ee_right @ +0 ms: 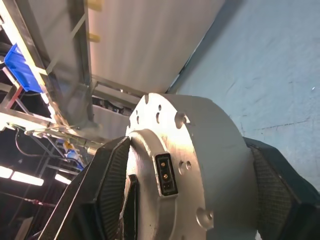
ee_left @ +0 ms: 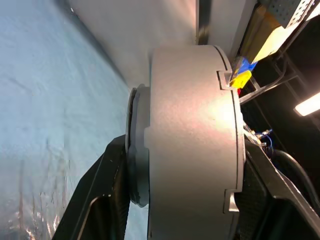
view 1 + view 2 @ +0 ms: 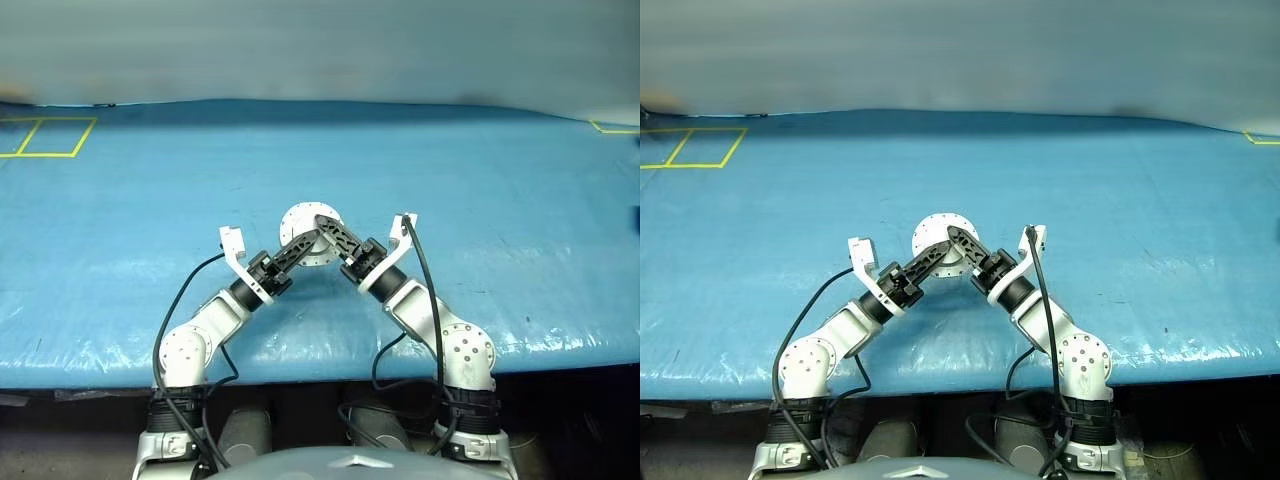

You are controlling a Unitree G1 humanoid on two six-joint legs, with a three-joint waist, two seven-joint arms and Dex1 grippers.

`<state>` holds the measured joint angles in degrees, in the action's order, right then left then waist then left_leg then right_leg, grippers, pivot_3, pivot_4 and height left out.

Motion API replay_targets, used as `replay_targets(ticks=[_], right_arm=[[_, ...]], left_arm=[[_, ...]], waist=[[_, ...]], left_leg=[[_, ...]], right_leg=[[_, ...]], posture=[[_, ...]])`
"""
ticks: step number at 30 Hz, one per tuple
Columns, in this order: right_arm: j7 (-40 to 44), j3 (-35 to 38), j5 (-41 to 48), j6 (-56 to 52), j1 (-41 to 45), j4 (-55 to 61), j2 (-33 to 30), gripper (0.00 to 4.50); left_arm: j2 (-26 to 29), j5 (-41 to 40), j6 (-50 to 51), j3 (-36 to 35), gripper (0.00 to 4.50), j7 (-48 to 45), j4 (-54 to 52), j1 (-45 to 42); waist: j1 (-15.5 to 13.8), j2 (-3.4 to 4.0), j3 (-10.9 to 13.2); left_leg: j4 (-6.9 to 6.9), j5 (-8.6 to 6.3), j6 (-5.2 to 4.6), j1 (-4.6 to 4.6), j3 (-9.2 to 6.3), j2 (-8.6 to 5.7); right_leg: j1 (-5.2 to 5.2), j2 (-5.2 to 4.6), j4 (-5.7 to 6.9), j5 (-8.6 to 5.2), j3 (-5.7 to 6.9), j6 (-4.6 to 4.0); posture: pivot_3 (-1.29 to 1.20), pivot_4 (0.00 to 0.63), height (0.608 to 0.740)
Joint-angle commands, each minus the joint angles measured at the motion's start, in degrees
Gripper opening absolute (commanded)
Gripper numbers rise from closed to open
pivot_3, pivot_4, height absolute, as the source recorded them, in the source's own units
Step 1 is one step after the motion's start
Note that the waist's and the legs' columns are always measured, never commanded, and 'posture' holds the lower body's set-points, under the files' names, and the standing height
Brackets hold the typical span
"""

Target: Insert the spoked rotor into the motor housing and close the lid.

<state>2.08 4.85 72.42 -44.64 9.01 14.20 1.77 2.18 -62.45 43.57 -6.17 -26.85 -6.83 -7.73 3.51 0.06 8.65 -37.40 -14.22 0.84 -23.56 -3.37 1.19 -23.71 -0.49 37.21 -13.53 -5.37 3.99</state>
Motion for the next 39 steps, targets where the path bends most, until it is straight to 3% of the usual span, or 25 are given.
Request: replay_targets(ticks=[1,19,28,37,39], right_arm=[[1.53,-1.13,0.77,-0.49,1.03,2.16,0.19,3.27],[5.30,1.39,-4.28,3.91,-0.83,5.43,-2.94,3.31],[3.67,-2.69,-32.75,14.81,-5.46,6.00,-13.48,3.31],[8.21,-8.81,-39.46,15.53,-7.59,8.53,-13.38,3.31],[8.27,-8.95,-39.95,15.39,-7.30,8.13,-12.53,3.31]], left_arm=[[-0.67,0.79,-1.05,0.82,2.34,-0.10,-2.84,-1.47],[0.13,7.59,-13.92,-10.19,2.34,7.00,0.87,-5.80],[3.55,11.55,-16.57,-14.43,2.34,9.38,1.96,-4.32],[5.03,16.67,-18.85,-16.59,2.34,10.86,11.80,-3.41],[5.49,18.37,-20.09,-16.33,3.07,10.17,14.38,-3.60]], waist=[[0.07,0.00,0.00],[0.10,-0.01,0.00],[-0.98,-0.04,0.01],[-0.86,-0.22,0.06],[-1.06,-0.24,0.04]], left_leg=[[0.00,0.00,0.00,0.00,0.00,0.00],[-0.02,0.01,0.01,0.02,-0.01,0.01],[-0.04,0.01,0.02,-0.04,0.00,-0.08],[-0.10,0.04,0.07,0.02,0.00,-0.02],[-0.14,0.04,0.07,0.05,-0.01,-0.03]], right_leg=[[-0.01,0.01,0.01,0.00,0.00,0.00],[0.00,0.04,0.07,0.00,0.00,0.00],[-0.02,-0.05,-0.02,0.03,0.00,0.07],[0.01,0.01,0.07,0.03,-0.02,0.06],[0.08,0.00,0.07,0.04,-0.01,0.06]], posture=[[0.00,0.150,0.740],[0.00,0.150,0.740],[0.00,0.150,0.740],[0.00,0.150,0.740],[0.00,0.150,0.740]])
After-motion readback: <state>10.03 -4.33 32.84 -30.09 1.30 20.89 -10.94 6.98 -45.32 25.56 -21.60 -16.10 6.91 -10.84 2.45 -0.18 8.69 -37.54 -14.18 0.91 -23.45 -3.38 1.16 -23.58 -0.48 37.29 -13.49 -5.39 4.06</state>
